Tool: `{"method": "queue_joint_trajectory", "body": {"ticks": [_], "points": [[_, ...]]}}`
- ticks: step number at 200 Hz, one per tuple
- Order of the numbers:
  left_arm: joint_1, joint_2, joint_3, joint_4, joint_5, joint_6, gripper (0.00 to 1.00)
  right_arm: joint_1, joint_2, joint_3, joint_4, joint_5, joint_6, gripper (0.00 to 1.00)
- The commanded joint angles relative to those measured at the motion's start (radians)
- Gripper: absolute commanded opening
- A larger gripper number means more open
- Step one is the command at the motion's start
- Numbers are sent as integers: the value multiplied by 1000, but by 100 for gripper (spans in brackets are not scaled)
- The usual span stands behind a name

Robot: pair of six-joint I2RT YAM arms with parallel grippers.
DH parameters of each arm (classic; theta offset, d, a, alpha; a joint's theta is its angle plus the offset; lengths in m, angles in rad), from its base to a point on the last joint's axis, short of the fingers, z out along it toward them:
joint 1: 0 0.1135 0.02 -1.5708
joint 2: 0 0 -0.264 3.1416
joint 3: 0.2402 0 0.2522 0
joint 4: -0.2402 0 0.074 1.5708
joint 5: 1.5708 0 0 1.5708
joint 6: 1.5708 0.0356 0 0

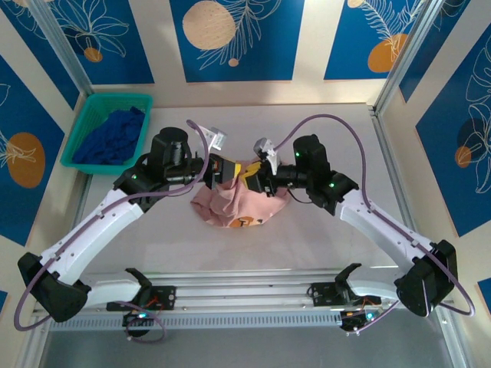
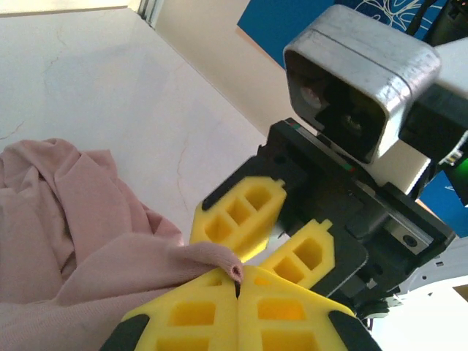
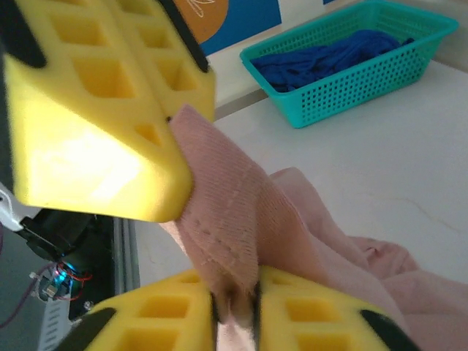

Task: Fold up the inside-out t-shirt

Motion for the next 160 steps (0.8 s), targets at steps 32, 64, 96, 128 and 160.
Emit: {"method": "queue_joint_trajectory", "body": {"ticks": [32,64,96,128,160], "points": [[-9,-77,-43,-26,-274,20,36,-68,-44,-43,64,-68,100,0],[-8,-111,-139,-37,-310,7,45,-99,-67,-71,112,-104,150,0],[-8,-60,-148,-84,-360,-51,47,-109,-70,-78,122,-105,153,0],[-9,-33,-176,-38,-295,-39,54,-115,-74,-81,128,-91,172,0],[-35,-53,-220,70,-175,11,59,-118,-66,-60,101,-78,171,0]]}}
